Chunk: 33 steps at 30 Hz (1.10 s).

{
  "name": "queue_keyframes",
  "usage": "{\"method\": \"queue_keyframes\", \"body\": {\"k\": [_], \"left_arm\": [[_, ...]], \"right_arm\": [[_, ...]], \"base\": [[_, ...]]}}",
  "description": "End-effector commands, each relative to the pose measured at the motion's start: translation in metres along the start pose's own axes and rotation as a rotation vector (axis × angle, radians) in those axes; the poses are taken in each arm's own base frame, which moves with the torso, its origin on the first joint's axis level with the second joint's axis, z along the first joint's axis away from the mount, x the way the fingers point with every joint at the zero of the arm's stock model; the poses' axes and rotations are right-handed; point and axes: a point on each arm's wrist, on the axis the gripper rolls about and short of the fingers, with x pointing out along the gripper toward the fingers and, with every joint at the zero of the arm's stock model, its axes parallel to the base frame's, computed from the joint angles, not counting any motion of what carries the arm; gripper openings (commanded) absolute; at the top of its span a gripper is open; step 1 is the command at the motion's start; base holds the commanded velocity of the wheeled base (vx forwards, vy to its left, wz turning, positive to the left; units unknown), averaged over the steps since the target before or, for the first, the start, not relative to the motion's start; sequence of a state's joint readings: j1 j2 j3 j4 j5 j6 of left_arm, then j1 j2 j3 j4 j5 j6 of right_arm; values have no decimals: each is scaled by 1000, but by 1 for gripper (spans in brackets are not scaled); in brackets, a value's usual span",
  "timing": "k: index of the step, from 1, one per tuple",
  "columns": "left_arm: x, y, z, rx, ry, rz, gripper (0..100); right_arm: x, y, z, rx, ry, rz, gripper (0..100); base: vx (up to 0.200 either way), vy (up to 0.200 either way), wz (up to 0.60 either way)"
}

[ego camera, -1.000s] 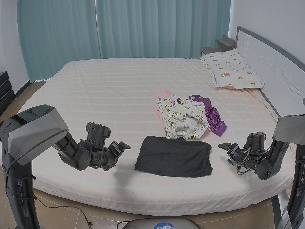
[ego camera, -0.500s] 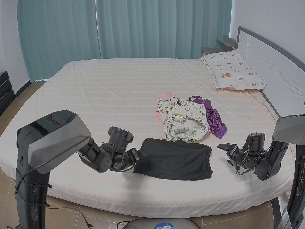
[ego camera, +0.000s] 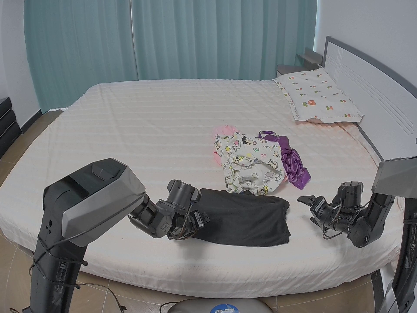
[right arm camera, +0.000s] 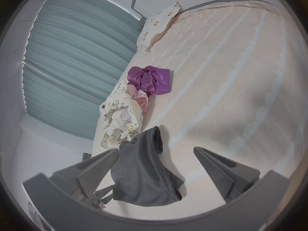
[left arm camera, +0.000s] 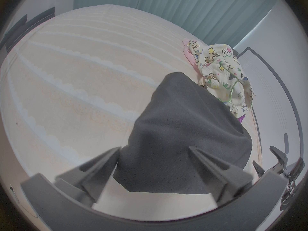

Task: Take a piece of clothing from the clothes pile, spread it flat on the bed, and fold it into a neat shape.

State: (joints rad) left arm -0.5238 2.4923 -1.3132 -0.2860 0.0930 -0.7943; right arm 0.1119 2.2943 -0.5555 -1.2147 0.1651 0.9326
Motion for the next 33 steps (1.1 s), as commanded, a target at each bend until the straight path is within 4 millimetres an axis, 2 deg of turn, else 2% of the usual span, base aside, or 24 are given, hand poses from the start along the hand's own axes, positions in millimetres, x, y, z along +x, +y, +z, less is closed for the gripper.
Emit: {"method": "queue_keyframes", "body": {"k": [1,8,16,33], "left_arm": [[6,3,-1,-4,3,12,0],[4,8,-6,-4,38,56,0],[-22,10,-4,-35,52,79,0],[-41,29,-22,-89,118,190,0]], "right_arm": [[0,-1,-1,2,4,-4,100],[2,-3,-2,4,10,-10,100],[2,-4,-3,3,12,-10,100],[1,-4,-6,0,23,-13,100]], "base": [[0,0,0],[0,0,0],[0,0,0],[0,0,0]]}}
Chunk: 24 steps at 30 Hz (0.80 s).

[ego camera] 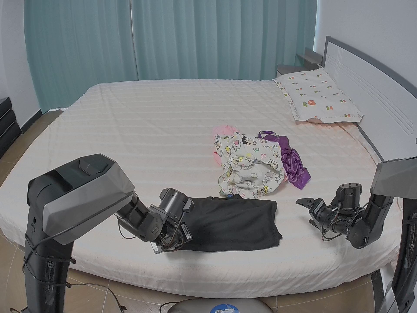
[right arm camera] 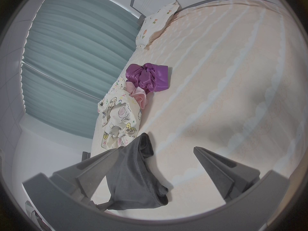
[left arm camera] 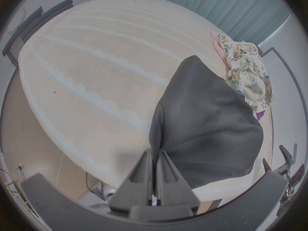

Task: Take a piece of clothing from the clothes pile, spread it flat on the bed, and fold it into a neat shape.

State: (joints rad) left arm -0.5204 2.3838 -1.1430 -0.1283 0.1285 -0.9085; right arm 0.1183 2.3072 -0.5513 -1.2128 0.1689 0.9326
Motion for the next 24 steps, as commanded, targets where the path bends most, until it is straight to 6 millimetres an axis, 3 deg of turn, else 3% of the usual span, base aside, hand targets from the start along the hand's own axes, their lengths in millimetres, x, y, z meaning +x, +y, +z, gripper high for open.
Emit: {"method": "queue_keyframes", "body": {"k": [1,18,19,24], "left_arm": [[-7,2,-2,3,2,1,0],[-8,16,1,17,30,60,0],[-8,16,2,17,30,58,100],[-10,17,11,-9,14,46,100]], "right_arm": [[0,-1,-1,0,3,-3,100],[0,0,-4,-5,14,-4,100],[0,0,-5,-7,16,-3,100],[2,0,-9,-20,27,-6,100]], "base": [[0,0,0],[0,0,0],[0,0,0],[0,0,0]]}}
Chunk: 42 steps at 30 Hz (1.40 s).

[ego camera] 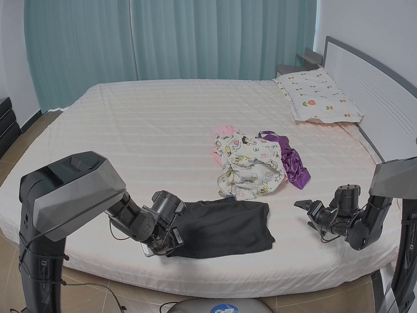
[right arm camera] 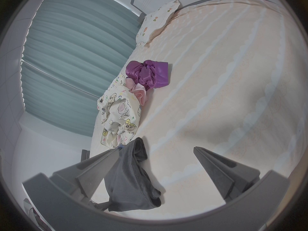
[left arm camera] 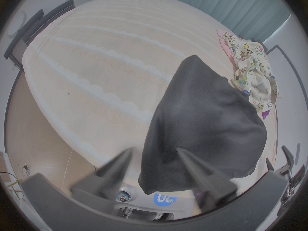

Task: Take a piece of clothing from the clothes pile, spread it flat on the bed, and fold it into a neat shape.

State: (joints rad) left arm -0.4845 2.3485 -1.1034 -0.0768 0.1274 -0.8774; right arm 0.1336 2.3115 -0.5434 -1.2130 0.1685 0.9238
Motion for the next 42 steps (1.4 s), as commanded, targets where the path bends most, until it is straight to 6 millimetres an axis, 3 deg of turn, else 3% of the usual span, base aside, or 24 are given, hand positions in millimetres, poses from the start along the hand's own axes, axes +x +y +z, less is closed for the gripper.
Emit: {"method": "queue_keyframes", "body": {"k": [1,5,7,8,11,21,31,32,42], "left_arm": [[-2,1,6,-14,-12,-9,100],[-6,4,36,-81,-49,-56,100],[-6,4,36,-81,-49,-56,100],[-8,2,60,-122,-96,-99,100],[1,-1,78,-144,-127,-116,100],[30,-31,99,-136,-194,-183,100],[51,-33,99,-123,-189,-176,100],[52,-34,98,-120,-190,-178,0],[51,-31,102,-151,-214,-159,0]], "right_arm": [[1,-1,-3,-5,9,-3,100],[2,0,-7,-28,20,-5,100],[2,0,-7,-28,20,-5,100],[3,0,-8,-31,24,-5,100],[3,2,-11,-39,31,-1,100],[-1,2,-40,-209,118,-18,100],[2,6,-55,-278,150,6,100],[2,6,-56,-288,154,8,100],[9,9,-74,-367,191,36,100]], "base": [[0,0,0],[0,0,0],[0,0,0],[0,0,0],[0,0,0],[0,0,0],[0,0,0],[0,0,0],[0,0,0]]}}
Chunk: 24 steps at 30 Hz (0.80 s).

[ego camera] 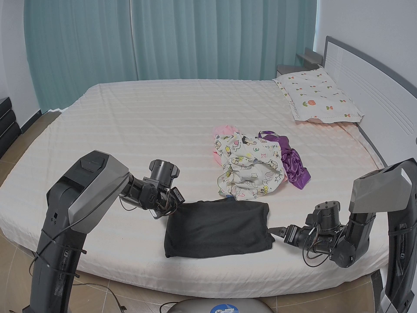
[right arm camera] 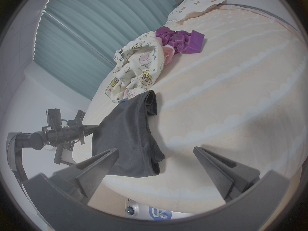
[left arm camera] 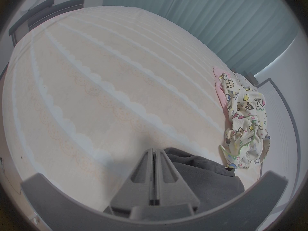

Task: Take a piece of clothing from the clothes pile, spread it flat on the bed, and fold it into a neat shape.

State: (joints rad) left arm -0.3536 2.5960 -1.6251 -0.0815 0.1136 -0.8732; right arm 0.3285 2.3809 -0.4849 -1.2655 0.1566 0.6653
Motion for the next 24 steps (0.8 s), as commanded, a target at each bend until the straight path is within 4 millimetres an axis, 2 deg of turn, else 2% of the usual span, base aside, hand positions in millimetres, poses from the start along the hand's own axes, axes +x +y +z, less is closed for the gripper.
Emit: {"method": "queue_keyframes", "body": {"k": [1,8,16,17,24], "left_arm": [[0,2,2,-27,-20,19,0],[1,4,3,-42,-24,27,0],[1,4,3,-42,-25,28,0],[1,4,3,-42,-25,28,0],[1,4,3,-42,-24,29,0]], "right_arm": [[4,1,-8,-40,27,5,100],[12,6,-21,-115,25,51,100],[13,8,-24,-143,36,60,100],[13,7,-24,-145,37,59,0],[10,5,-27,-155,46,52,0]], "base": [[0,0,0],[0,0,0],[0,0,0],[0,0,0],[0,0,0]]}}
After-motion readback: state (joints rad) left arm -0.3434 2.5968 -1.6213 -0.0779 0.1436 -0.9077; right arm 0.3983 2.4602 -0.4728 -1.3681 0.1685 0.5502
